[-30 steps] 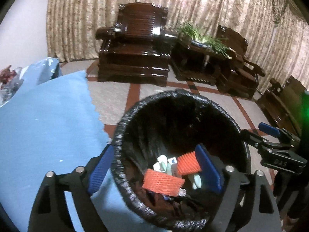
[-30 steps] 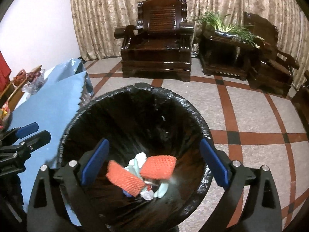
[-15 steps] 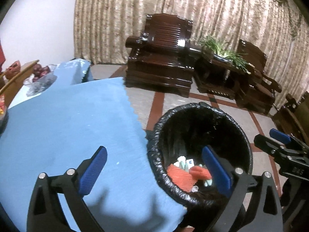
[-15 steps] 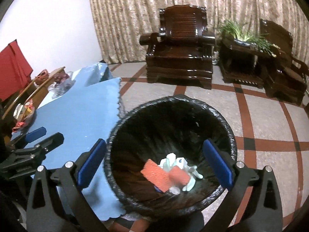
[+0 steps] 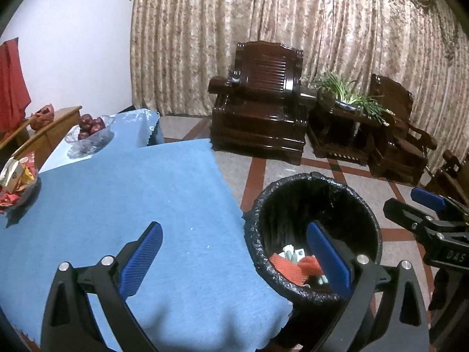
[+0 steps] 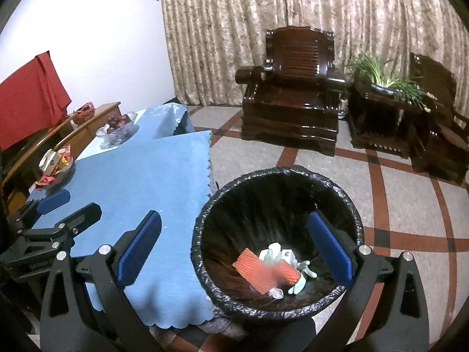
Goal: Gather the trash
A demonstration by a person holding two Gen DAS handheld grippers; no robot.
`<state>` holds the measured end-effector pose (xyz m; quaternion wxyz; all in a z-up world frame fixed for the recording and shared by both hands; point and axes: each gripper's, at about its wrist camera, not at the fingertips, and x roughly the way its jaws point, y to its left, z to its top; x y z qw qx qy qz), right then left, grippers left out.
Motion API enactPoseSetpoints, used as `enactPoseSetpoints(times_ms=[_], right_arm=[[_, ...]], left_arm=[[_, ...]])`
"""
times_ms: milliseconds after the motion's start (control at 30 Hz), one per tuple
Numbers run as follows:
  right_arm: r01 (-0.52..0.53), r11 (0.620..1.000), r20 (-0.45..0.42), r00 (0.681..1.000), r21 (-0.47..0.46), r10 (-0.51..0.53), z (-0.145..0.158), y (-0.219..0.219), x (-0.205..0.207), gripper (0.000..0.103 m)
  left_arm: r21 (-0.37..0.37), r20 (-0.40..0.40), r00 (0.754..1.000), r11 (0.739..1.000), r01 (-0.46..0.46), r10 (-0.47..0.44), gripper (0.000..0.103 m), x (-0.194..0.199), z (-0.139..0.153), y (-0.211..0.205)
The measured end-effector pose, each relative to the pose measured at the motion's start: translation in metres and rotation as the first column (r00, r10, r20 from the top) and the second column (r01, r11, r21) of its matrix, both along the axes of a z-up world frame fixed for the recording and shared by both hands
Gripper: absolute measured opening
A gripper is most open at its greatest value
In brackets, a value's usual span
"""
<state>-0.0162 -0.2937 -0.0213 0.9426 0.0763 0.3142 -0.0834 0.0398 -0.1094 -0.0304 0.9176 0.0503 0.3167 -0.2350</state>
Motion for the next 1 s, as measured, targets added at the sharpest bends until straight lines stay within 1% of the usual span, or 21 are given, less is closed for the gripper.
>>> enactPoseSetpoints(times_ms=[300, 1000], right_arm=[[-0.020, 1.000, 0.025, 0.999, -0.016, 0.020, 0.011, 0.010, -0.008, 0.098], [-0.034, 0.999, 0.046, 0.998, -0.041, 0.036, 0.017, 0.021, -0.012, 0.098]], left_arm=[[-0.011, 0.042, 0.999, 1.000, -0.016, 0.017, 0.097, -0.015, 0.014, 0.008], [-0.029, 0.063, 0.996, 0.998, -0.054, 0.055, 0.097, -0.020, 0.023, 0.024]])
